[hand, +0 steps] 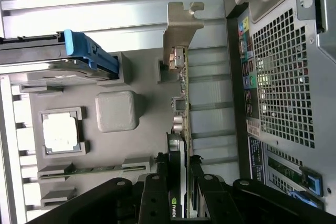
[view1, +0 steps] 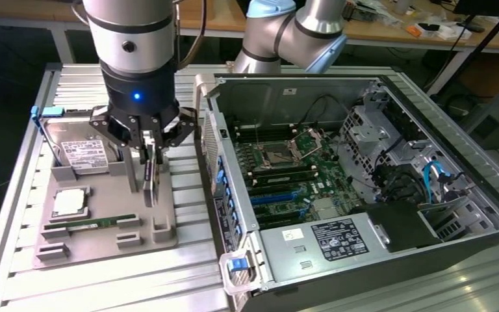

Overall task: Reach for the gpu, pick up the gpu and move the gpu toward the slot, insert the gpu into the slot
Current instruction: 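Pick up the gpu and move the gpu toward the slot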

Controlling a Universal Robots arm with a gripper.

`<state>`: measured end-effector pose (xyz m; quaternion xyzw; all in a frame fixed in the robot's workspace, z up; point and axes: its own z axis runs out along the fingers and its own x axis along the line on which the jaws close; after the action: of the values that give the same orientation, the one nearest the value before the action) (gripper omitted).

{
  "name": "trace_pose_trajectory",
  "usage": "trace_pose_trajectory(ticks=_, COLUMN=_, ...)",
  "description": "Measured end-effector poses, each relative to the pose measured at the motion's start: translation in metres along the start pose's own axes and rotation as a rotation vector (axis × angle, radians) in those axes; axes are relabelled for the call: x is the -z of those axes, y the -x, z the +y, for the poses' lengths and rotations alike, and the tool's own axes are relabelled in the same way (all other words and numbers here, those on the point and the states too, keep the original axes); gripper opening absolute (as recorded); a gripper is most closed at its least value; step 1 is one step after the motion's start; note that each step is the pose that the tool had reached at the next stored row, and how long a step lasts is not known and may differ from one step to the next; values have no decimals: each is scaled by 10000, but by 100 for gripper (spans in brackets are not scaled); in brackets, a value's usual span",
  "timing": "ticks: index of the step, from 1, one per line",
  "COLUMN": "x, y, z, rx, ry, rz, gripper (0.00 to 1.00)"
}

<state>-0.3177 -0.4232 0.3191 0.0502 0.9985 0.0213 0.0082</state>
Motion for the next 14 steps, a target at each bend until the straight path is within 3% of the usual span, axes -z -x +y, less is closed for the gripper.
trace_pose_trajectory(ticks=14, x=427, y=-12, z=20, rx=0, ry=1, rz=-7, gripper=27)
